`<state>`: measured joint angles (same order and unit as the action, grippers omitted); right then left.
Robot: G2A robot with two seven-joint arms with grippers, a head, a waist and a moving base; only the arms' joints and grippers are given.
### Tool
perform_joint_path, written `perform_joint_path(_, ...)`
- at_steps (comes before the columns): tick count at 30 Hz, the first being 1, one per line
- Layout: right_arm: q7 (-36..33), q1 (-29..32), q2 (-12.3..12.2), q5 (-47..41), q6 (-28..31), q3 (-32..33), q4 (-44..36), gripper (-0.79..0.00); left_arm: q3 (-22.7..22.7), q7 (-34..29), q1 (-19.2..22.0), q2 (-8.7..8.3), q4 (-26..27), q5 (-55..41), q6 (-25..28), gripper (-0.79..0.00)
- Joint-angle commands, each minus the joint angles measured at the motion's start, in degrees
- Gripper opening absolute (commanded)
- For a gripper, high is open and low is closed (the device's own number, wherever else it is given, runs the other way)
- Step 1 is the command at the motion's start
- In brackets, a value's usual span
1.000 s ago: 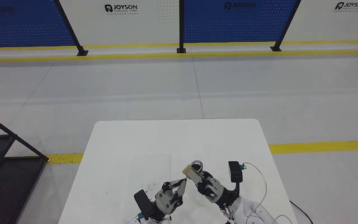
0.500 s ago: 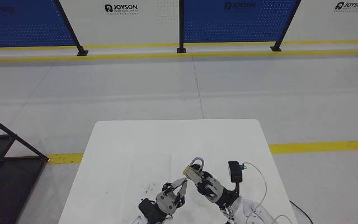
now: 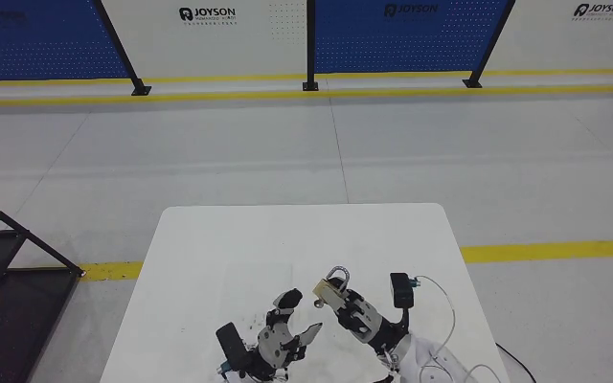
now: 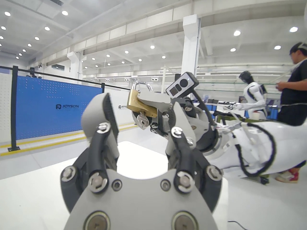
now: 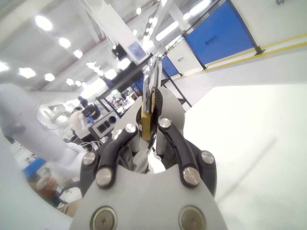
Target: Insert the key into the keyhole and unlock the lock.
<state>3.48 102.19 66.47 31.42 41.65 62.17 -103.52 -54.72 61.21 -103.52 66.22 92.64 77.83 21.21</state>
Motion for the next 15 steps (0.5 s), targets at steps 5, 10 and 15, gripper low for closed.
perform_joint_path(5, -6.66, -5.27, 0.95, -1.06, -7.38, -4.72, 4.29, -0.785, -14.66, 0.16, -8.48, -3.42, 3.57, -6.02, 9.01, 0.000)
perform_joint_path(10, -13.67, -12.71, 3.00, 0.36, -15.81, -12.82, 10.58, -0.785, -26.33, 0.45, -15.28, -5.10, 4.30, -9.84, 9.72, 0.000)
perform_joint_path(15, -18.35, -19.20, 5.83, 3.05, -24.21, -21.33, 17.73, -0.785, -31.25, -0.86, -16.63, -5.31, 1.98, -13.44, 7.32, 0.000)
